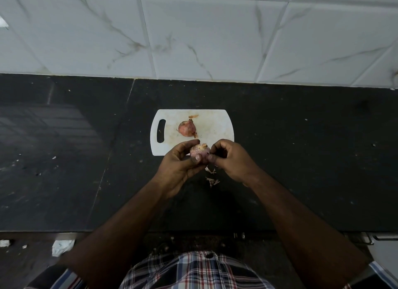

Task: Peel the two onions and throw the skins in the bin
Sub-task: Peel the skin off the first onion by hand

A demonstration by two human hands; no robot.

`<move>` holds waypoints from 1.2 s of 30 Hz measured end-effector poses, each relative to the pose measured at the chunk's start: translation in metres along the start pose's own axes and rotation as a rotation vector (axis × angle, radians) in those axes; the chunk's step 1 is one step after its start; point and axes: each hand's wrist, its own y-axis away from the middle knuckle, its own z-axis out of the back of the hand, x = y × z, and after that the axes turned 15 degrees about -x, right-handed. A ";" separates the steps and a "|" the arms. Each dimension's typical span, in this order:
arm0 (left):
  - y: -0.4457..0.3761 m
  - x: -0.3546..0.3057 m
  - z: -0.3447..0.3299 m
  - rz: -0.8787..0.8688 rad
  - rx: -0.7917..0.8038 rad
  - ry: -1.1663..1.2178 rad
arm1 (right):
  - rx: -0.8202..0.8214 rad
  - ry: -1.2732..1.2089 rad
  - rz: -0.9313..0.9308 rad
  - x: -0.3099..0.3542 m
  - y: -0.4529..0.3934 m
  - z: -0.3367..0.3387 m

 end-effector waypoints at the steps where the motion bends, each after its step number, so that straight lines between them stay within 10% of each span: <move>1: -0.001 0.001 0.001 0.004 0.000 0.005 | -0.024 -0.011 0.005 0.000 0.000 0.000; 19: -0.001 -0.001 0.001 0.015 -0.122 0.092 | -0.025 0.232 0.265 -0.002 0.010 -0.006; 28: -0.003 -0.007 0.004 0.043 -0.160 0.203 | 0.132 0.427 0.159 -0.010 0.013 0.000; 36: -0.002 -0.005 0.016 0.117 -0.080 0.096 | -0.025 0.055 -0.092 -0.004 0.010 0.001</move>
